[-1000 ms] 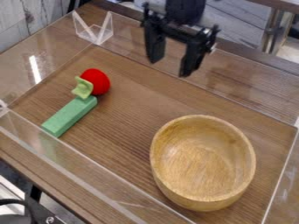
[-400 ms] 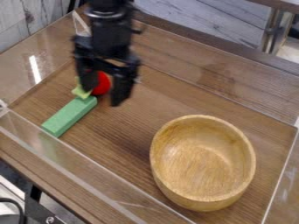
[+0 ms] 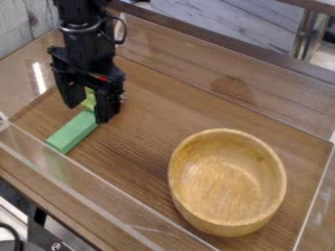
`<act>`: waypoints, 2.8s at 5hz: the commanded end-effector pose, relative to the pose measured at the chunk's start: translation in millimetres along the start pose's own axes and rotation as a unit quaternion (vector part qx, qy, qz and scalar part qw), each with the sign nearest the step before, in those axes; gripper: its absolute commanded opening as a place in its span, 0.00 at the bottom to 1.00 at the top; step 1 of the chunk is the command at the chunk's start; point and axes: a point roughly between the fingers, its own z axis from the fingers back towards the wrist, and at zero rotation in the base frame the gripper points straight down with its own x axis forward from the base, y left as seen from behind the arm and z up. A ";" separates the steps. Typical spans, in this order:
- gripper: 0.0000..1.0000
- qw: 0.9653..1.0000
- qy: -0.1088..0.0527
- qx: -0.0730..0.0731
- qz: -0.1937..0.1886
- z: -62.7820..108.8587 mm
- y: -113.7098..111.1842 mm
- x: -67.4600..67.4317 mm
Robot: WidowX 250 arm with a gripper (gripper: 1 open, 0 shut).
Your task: Put the green stick in the brown bowl
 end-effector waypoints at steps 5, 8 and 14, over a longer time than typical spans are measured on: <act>1.00 1.000 -0.026 0.006 -0.013 -51.4 15.9 5.8; 0.00 0.999 -0.032 0.003 -0.011 -68.7 16.3 -1.0; 1.00 0.998 -0.027 -0.030 0.052 -64.2 25.3 44.8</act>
